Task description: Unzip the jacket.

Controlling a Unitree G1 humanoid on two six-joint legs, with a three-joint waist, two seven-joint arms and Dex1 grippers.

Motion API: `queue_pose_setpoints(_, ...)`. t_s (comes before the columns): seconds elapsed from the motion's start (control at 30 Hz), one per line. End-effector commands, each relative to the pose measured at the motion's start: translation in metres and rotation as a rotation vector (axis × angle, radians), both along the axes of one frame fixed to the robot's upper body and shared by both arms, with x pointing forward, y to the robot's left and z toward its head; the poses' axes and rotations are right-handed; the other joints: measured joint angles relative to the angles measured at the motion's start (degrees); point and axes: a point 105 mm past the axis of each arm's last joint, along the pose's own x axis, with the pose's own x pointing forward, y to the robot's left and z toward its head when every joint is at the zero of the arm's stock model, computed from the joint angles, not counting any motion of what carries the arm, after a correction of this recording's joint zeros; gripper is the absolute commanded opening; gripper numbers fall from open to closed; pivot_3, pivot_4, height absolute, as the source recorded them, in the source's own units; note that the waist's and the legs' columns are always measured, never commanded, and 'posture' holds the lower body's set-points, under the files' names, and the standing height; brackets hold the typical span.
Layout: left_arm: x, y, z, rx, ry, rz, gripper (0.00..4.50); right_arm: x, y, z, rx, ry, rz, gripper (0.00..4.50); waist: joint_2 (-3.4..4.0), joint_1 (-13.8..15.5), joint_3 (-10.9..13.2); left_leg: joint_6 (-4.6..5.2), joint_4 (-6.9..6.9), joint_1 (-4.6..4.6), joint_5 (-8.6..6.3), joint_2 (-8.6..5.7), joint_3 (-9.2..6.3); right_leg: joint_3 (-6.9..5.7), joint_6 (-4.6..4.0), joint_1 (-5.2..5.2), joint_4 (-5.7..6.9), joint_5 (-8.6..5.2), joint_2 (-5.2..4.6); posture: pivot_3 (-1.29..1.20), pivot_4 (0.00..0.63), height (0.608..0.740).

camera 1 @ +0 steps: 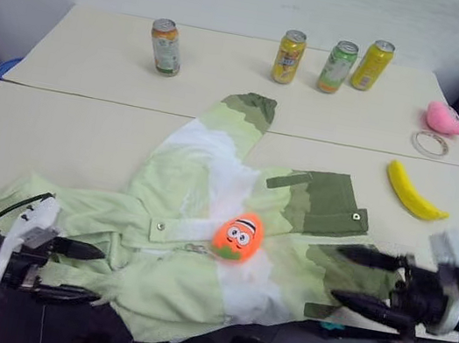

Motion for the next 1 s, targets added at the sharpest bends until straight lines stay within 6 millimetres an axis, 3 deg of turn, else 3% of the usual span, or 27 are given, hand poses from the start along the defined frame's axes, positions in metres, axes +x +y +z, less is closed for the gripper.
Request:
queue_pose_setpoints(0.03, -0.001, 0.0, 0.014, -0.023, -0.027, -0.042, 4.45, 0.014, 0.013, 0.003, -0.031, -0.033, 0.004, 4.5, 0.03, 0.0, 0.0, -0.02, -0.03, 0.0, -0.01, 0.0, -0.01, -0.02, -0.08, -0.03, 0.01, -0.04, 0.0, 0.0, 0.15, 0.74)
queue_pose_setpoints(0.17, 0.029, -0.032, 0.035, -0.209, -0.238, -0.019, 4.45, 0.049, 0.041, -0.02, -0.153, -0.146, -0.007, 4.5, 0.06, 0.2, 0.0, -0.04, -0.04, -0.05, -0.01, 0.0, 0.0, -0.06, -0.11, -0.03, 0.03, -0.06, 0.01, 0.0, 0.15, 0.74)
queue_pose_setpoints(0.43, 0.072, -0.08, -0.004, -0.163, -0.366, -0.076, 4.45, 0.081, 0.083, -0.041, -0.138, -0.092, 0.099, 4.5, 0.03, 0.1, 0.0, 0.12, 0.21, -0.16, 0.14, -0.11, 0.21, -0.18, 0.17, -0.05, 0.33, 0.09, 0.61, 0.0, 0.15, 0.74)
queue_pose_setpoints(0.63, 0.095, -0.086, -0.042, -0.071, -0.41, -0.038, 4.45, 0.09, 0.097, -0.073, -0.195, -0.023, 0.22, 4.5, -0.01, 0.0, 0.0, 0.15, 0.2, -0.15, 0.16, -0.02, 0.28, -0.09, 0.27, -0.08, 0.31, 0.14, 0.71, 0.0, 0.15, 0.74)
queue_pose_setpoints(0.7, 0.102, -0.085, -0.052, -0.026, -0.45, -0.025, 4.5, 0.092, 0.099, -0.075, -0.173, -0.008, 0.23, 3.94, -0.01, 0.0, 0.0, 0.15, 0.21, -0.14, 0.16, -0.01, 0.28, -0.11, 0.27, -0.07, 0.32, 0.14, 0.71, 0.0, 0.15, 0.74)
queue_pose_setpoints(0.83, 0.108, -0.085, -0.055, -0.019, -0.492, -0.001, 4.5, 0.077, 0.098, -0.054, -0.031, -0.029, 0.301, 2.7, -0.01, 0.2, 0.0, 0.16, 0.29, -0.13, 0.16, -0.01, 0.24, -0.12, 0.27, -0.01, 0.36, 0.15, 0.63, 0.0, 0.15, 0.74)
queue_pose_setpoints(0.93, 0.103, -0.086, -0.057, -0.031, -0.492, -0.001, 4.5, 0.08, 0.085, -0.044, 0.025, -0.145, 0.221, 1.69, -0.03, 0.2, 0.0, 0.16, 0.32, -0.13, 0.16, -0.02, 0.12, -0.03, 0.27, 0.07, 0.35, 0.15, 0.54, 0.0, 0.15, 0.74)
queue_pose_setpoints(1.0, 0.096, -0.084, -0.063, -0.019, -0.477, -0.019, 4.5, 0.086, 0.062, -0.041, 0.0, -0.221, 0.11, 1.07, -0.03, 0.1, 0.0, 0.16, 0.3, -0.11, 0.16, -0.02, 0.13, -0.03, 0.27, 0.09, 0.35, 0.15, 0.28, 0.0, 0.15, 0.74)
